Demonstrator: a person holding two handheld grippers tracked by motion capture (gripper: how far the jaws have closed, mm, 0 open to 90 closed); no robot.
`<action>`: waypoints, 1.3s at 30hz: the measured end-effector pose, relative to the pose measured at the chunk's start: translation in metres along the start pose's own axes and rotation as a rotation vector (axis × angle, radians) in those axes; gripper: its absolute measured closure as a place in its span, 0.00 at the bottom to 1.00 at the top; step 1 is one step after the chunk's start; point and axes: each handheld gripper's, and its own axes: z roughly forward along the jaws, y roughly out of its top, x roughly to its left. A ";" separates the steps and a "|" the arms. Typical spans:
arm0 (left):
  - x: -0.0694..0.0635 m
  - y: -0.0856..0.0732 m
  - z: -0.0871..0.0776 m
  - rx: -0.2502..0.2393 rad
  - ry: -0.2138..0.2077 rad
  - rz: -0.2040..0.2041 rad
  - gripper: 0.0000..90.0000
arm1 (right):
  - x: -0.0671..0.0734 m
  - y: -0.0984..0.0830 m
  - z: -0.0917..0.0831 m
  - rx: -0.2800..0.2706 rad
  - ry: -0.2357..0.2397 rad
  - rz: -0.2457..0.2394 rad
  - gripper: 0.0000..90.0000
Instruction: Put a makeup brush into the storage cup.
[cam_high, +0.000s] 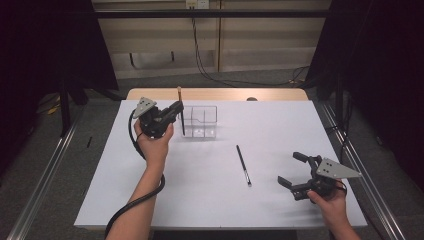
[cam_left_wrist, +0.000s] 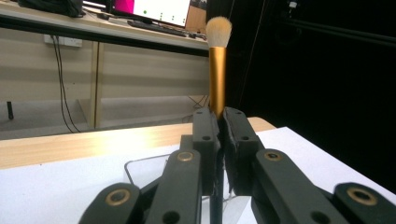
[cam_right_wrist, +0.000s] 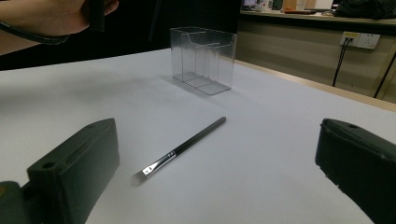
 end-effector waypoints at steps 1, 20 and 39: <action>0.000 0.000 0.000 -0.001 0.003 0.000 0.94 | 0.000 0.000 0.000 0.002 0.000 0.001 0.00; 0.004 0.008 0.007 -0.050 0.000 -0.034 0.94 | 0.000 0.000 -0.001 0.002 -0.002 0.000 0.00; 0.008 0.019 0.015 -0.074 0.010 -0.007 0.94 | 0.000 0.000 0.000 0.007 0.001 0.000 0.00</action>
